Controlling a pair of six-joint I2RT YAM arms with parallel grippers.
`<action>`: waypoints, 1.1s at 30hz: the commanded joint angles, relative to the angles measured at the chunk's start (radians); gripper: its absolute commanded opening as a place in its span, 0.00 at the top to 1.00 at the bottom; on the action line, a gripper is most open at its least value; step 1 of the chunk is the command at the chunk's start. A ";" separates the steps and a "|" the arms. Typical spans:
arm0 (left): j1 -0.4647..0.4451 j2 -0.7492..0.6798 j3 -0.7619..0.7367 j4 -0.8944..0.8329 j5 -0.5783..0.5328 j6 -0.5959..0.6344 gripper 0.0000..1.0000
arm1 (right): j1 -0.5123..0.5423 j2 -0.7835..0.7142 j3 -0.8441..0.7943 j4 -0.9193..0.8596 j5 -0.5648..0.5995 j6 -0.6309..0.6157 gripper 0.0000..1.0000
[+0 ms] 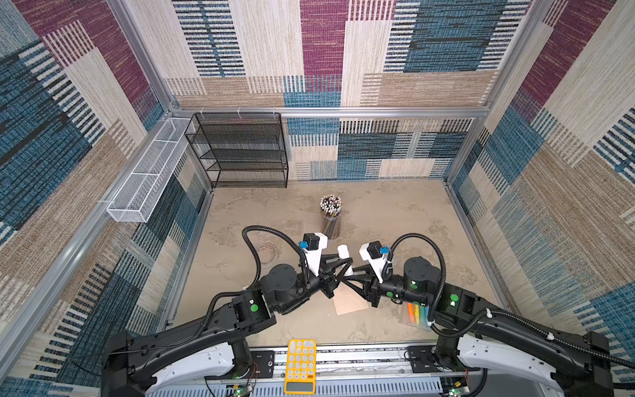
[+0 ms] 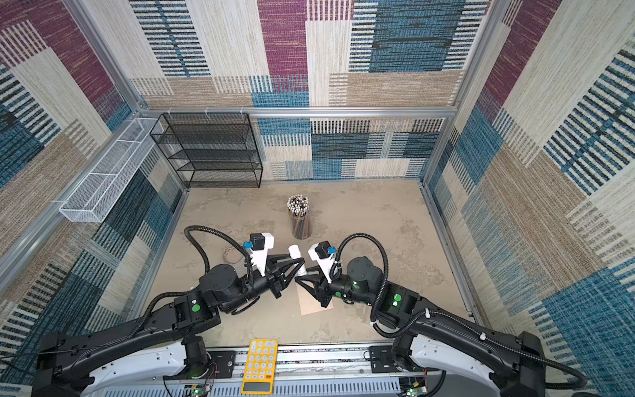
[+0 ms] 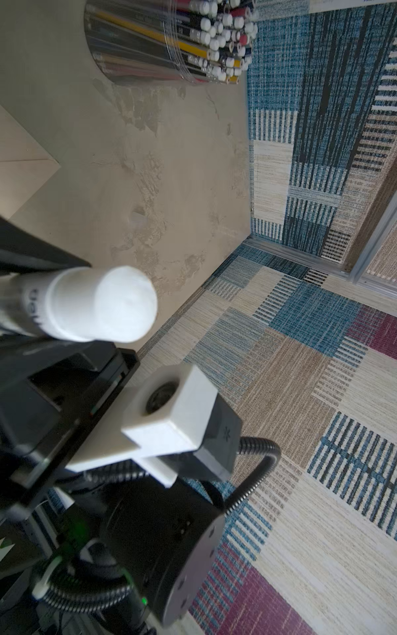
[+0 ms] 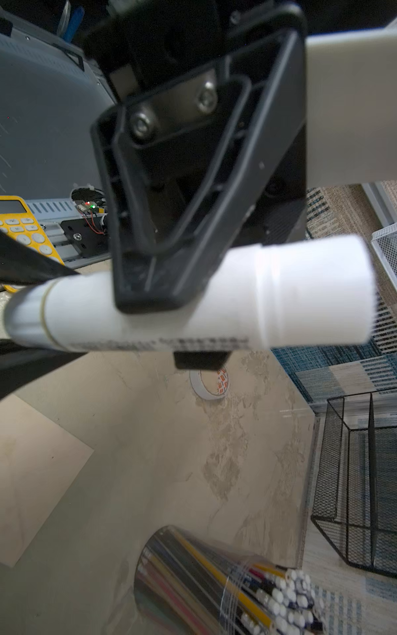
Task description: Place the letter into the envelope and seal it
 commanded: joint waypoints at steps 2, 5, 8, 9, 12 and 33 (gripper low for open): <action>-0.002 -0.004 -0.014 -0.170 -0.112 0.033 1.00 | 0.060 0.016 0.049 0.121 0.128 -0.067 0.80; -0.004 -0.013 -0.022 -0.175 -0.136 0.020 1.00 | 0.103 0.034 0.064 0.117 0.220 -0.078 0.79; -0.009 -0.017 -0.028 -0.175 -0.158 0.008 1.00 | 0.137 0.047 0.074 0.126 0.310 -0.063 0.78; -0.010 -0.017 -0.029 -0.175 -0.168 0.007 1.00 | 0.146 0.051 0.073 0.130 0.335 -0.052 0.78; -0.014 -0.021 -0.034 -0.174 -0.187 0.000 1.00 | 0.170 0.061 0.079 0.126 0.399 -0.020 0.74; 0.009 -0.214 -0.062 -0.076 0.012 0.085 1.00 | -0.080 -0.191 -0.189 0.252 -0.204 -0.009 0.38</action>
